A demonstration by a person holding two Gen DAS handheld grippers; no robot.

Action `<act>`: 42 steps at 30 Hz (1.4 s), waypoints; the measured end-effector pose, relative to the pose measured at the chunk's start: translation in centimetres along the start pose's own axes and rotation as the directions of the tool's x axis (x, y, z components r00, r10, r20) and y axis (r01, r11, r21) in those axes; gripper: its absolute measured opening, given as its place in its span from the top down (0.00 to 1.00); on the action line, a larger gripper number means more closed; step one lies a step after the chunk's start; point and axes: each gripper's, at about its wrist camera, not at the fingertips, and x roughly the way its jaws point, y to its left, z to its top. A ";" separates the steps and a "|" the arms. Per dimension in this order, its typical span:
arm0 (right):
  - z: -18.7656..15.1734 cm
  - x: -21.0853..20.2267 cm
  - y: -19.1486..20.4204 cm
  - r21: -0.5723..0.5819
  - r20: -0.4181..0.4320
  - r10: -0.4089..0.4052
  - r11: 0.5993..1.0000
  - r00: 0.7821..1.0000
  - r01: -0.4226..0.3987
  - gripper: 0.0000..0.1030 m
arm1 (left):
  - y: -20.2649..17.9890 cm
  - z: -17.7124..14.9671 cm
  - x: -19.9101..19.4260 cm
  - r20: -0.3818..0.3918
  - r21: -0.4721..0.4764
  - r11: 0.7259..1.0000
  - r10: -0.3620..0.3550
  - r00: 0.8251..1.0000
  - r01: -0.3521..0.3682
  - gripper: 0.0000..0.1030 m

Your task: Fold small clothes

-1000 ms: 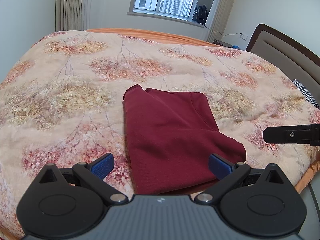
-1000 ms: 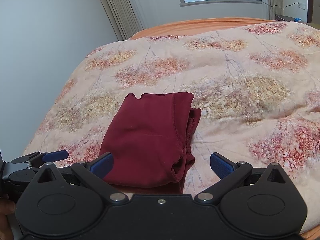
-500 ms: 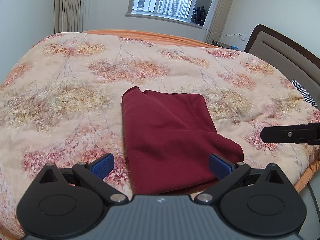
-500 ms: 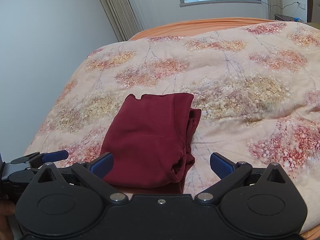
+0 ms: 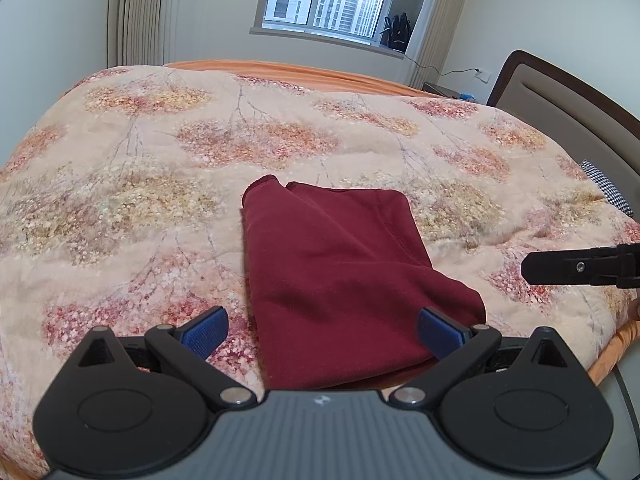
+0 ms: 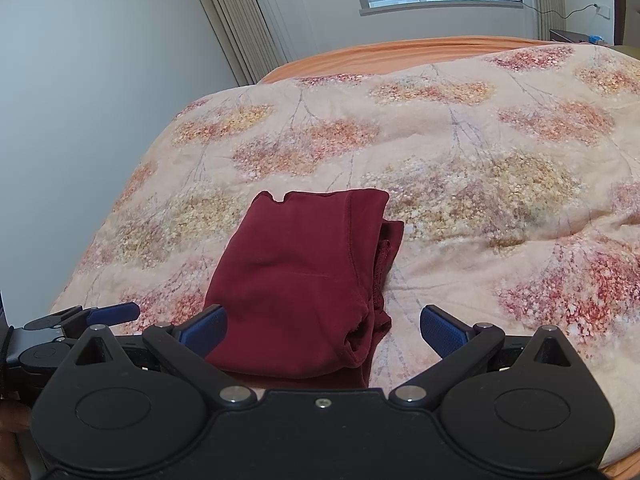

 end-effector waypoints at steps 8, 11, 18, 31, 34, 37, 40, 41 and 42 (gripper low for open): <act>0.1 -0.1 0.1 0.000 0.003 0.003 1.000 1.000 -0.003 0.01 | 0.0 0.0 0.0 0.000 -0.001 1.000 0.002 1.000 -0.002 0.00; 0.1 -0.1 0.1 -0.001 0.003 0.003 1.000 1.000 -0.003 0.01 | 0.0 0.1 0.0 0.000 -0.002 1.000 -0.001 1.000 0.001 0.00; 0.1 -0.1 0.1 -0.002 0.004 0.003 1.000 1.000 -0.003 0.01 | 0.1 0.2 -0.2 0.013 -0.007 1.000 -0.016 1.000 0.016 0.00; 0.1 -0.2 0.3 0.000 0.006 0.005 1.000 1.000 -0.005 0.01 | 0.9 0.4 -1.2 0.092 -0.067 0.995 -0.067 0.994 0.073 0.00; 0.1 -0.2 0.3 0.002 0.007 0.006 1.000 1.000 -0.006 0.01 | 1.1 0.4 -1.1 0.087 -0.077 0.995 -0.058 0.995 0.065 0.00; 0.1 -0.3 0.3 -0.001 0.007 0.008 1.000 1.000 -0.008 0.01 | 1.3 0.4 -1.1 0.086 -0.104 0.991 -0.073 0.994 0.081 0.00; 0.0 -0.4 0.4 -0.003 0.007 0.010 1.000 1.000 -0.010 0.01 | 1.1 0.3 -1.6 0.098 -0.108 0.993 -0.030 0.995 0.041 0.00; 0.0 -0.3 0.4 -0.003 0.007 0.010 1.000 1.000 -0.010 0.01 | 0.9 0.3 -1.9 0.104 -0.102 0.995 0.006 0.995 0.005 0.00; 0.0 -0.3 0.5 -0.001 0.007 0.010 1.000 1.000 -0.010 0.01 | 0.8 0.3 -2.1 0.113 -0.105 0.994 0.040 0.993 -0.028 0.00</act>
